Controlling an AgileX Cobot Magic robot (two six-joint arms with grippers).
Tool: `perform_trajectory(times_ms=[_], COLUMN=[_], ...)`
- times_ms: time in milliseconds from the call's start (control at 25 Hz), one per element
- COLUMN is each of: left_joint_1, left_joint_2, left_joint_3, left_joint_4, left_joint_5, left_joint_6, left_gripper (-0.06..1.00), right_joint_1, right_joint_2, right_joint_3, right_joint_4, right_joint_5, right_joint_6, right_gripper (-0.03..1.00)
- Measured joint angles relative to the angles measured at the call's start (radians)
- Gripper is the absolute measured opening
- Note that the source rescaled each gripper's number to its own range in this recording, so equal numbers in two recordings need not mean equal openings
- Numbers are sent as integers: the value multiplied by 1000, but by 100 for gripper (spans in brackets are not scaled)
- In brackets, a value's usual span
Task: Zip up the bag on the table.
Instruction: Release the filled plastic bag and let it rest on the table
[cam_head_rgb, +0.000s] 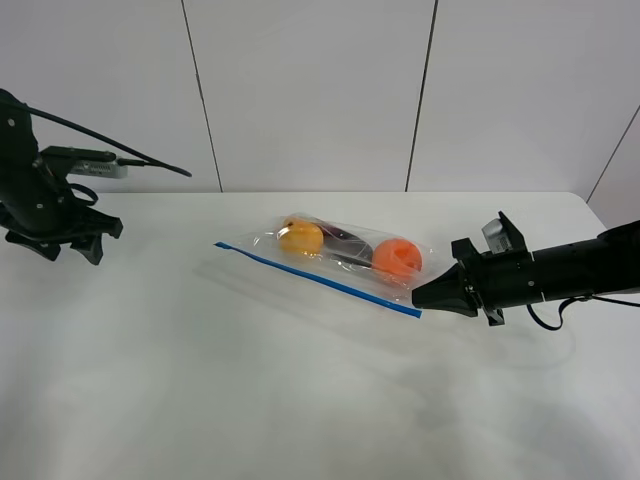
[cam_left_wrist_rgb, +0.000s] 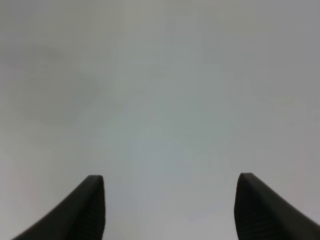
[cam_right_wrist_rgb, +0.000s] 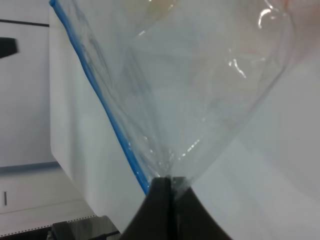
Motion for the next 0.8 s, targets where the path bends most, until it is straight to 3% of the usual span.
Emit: perform_trajectory(times_ms=[560,800], left_joint_1=[0,0], left_joint_2=[-484,-742], left_joint_3=[0,0], left_joint_4=[-2,-89], left_joint_5=[187,243], left_joint_6=[-5,8], left_gripper=[67,67], right_joint_1=[0,0], right_joint_2=[0,0], right_joint_3=[0,0], right_joint_4=[21,44], right_joint_5=[-1,-1], right_joint_6=[0,0], right_gripper=[0,0])
